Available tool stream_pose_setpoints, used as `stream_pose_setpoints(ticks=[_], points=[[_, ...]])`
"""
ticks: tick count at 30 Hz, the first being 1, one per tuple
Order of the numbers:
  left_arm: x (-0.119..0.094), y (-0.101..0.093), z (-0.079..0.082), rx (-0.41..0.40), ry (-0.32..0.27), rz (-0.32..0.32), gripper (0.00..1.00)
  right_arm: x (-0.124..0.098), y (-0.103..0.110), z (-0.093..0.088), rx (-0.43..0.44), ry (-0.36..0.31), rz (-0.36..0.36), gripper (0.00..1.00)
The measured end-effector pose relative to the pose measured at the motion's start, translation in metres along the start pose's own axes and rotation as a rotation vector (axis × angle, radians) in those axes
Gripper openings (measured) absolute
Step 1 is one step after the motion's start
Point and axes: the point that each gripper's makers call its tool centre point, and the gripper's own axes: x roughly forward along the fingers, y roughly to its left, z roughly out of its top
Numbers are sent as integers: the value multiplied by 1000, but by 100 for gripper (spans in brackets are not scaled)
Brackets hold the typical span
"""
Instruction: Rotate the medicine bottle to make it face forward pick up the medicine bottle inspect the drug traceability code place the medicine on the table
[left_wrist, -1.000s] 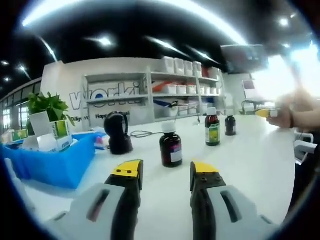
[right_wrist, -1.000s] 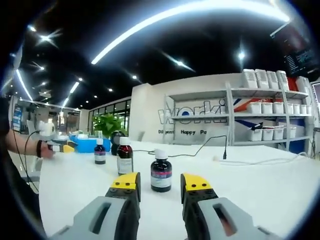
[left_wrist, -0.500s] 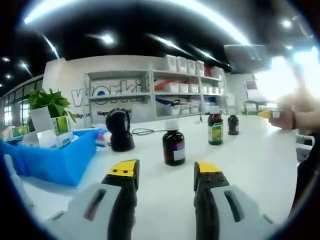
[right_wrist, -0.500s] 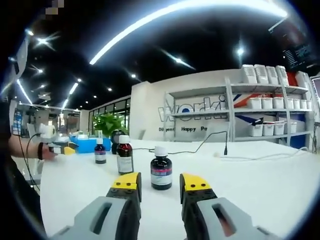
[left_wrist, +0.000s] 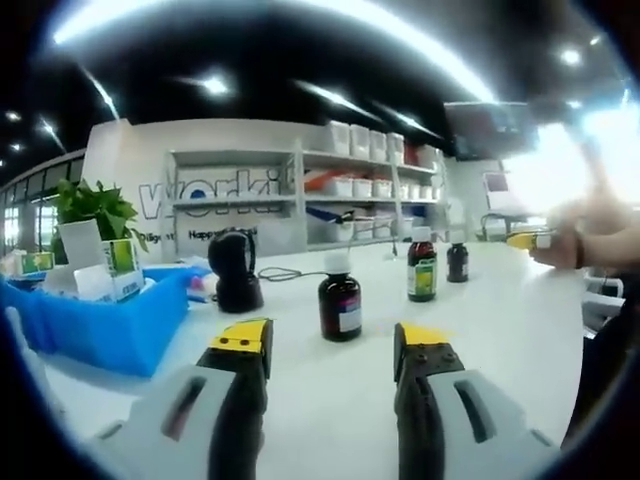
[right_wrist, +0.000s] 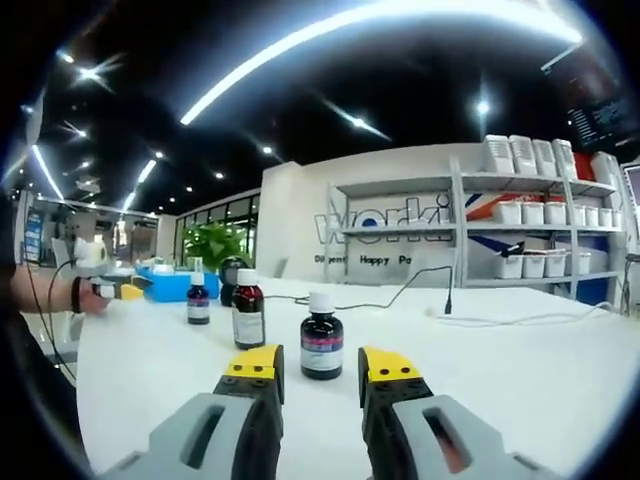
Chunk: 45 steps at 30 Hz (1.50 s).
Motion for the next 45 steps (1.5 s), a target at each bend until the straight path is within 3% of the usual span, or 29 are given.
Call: stream_pose_setpoints(ticks=[3,10,13,16,23,29,35,41,45], points=[[2,-6,-2,14,13,-14,49,0,1,-1,2,4,7,26],[1,1,0,-17,0,22,54,-1,4,3,19,-16,28,29],[3,1,-3,-16,26,36,54,-1,6,4,26,-21,45,32],[1,-5,-6,-6,44,31,51,-2,6,5,22,-26,47,32],[-1,-11,-1,24,20,22,43,-1,7,2,11,-14,49,32],[0,-12,-3,3,27,9,45,-1,8,0,-1,-6,49,31],[-2,-11,-2,31,16,20,45,-1,8,-1,9,-3,53,30],[-2,-8,2,-14,3,24,44,0,3,-3,-4,11,27,31],[-1,-11,8,-15,2,57,33,0,5,-3,-5,9,34,31]])
